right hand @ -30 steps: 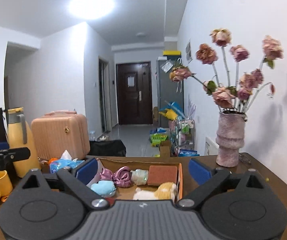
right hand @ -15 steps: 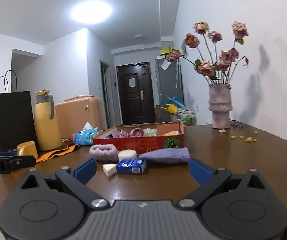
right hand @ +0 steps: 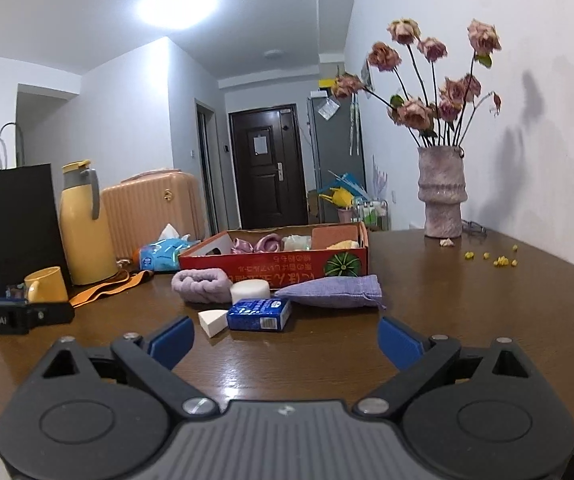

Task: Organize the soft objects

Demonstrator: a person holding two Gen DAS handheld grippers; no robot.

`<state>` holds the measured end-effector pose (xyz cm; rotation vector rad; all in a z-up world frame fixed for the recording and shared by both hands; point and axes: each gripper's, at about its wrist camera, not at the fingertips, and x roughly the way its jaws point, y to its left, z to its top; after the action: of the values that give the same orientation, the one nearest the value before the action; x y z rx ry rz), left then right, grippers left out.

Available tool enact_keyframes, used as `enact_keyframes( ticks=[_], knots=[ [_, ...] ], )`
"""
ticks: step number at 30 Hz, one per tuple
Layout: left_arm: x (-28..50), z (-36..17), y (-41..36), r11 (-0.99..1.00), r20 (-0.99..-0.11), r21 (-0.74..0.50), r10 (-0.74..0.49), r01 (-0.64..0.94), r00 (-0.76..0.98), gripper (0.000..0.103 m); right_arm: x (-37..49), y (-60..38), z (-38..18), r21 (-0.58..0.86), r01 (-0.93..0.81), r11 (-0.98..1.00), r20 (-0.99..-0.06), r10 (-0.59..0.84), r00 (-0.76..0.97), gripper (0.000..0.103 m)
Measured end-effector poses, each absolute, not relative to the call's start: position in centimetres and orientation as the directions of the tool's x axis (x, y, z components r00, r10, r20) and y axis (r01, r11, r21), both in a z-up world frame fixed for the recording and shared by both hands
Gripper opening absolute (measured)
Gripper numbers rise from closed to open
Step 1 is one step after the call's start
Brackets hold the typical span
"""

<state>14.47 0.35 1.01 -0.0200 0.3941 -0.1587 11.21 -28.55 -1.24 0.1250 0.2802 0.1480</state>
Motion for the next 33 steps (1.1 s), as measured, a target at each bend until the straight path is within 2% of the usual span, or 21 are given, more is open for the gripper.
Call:
enact_keyframes(
  ticks=[9, 12, 14, 16, 19, 22, 27, 29, 30, 31, 32, 33],
  knots=[
    [24.5, 1.6, -4.9, 0.956, -0.46, -0.138, -0.295, 0.261, 0.837, 0.103, 19.5, -31.7, -1.5, 0.152, -0.08, 0.985, -0.353, 0.13, 0.927, 0.089],
    [28.8, 1.4, -7.4, 0.94, -0.488, -0.168, -0.341, 0.297, 0.804, 0.098, 23.3, -33.2, -1.5, 0.174, -0.082, 0.981, -0.381, 0.144, 0.913, 0.081],
    [31.6, 1.2, -9.0, 0.931, -0.52, -0.171, -0.364, 0.324, 0.772, 0.083, 26.2, -34.2, -1.5, 0.191, -0.084, 0.978, -0.395, 0.155, 0.905, 0.079],
    [34.4, 0.9, -10.6, 0.917, -0.545, -0.193, -0.395, 0.348, 0.739, 0.076, 29.2, -35.3, -1.7, 0.221, -0.086, 0.971, -0.407, 0.172, 0.897, 0.077],
    [38.2, 0.0, -12.5, 0.901, -0.605, -0.242, -0.43, 0.359, 0.67, 0.069, 33.8, -36.8, -2.5, 0.293, -0.078, 0.953, -0.433, 0.205, 0.878, 0.062],
    [40.5, -1.2, -14.4, 0.891, -0.646, -0.232, -0.44, 0.389, 0.623, 0.057, 37.6, -37.9, -3.9, 0.345, -0.048, 0.937, -0.491, 0.224, 0.842, 0.055],
    [42.1, -3.0, -15.2, 0.887, -0.683, -0.246, -0.444, 0.39, 0.58, 0.053, 40.5, -38.1, -6.3, 0.337, -0.014, 0.942, -0.543, 0.206, 0.814, 0.05],
    [42.2, -3.5, -15.3, 0.877, -0.683, -0.262, -0.463, 0.402, 0.566, 0.04, 40.9, -38.3, -6.9, 0.373, -0.017, 0.928, -0.547, 0.234, 0.803, 0.042],
    [42.3, -3.6, -15.3, 0.876, -0.681, -0.265, -0.466, 0.403, 0.565, 0.036, 40.8, -38.4, -7.1, 0.39, -0.022, 0.921, -0.547, 0.251, 0.798, 0.035],
    [42.2, -3.6, -15.2, 0.874, -0.679, -0.266, -0.469, 0.405, 0.565, 0.026, 40.7, -38.5, -7.2, 0.411, -0.031, 0.911, -0.544, 0.273, 0.793, 0.025],
    [42.2, -3.6, -15.3, 0.871, -0.677, -0.272, -0.476, 0.41, 0.562, 0.016, 40.7, -38.6, -7.3, 0.43, -0.041, 0.902, -0.54, 0.293, 0.789, 0.02],
    [42.1, -3.6, -15.2, 0.869, -0.675, -0.275, -0.48, 0.412, 0.561, 0.014, 40.7, -38.6, -7.3, 0.438, -0.041, 0.898, -0.54, 0.299, 0.787, 0.011]
  ],
)
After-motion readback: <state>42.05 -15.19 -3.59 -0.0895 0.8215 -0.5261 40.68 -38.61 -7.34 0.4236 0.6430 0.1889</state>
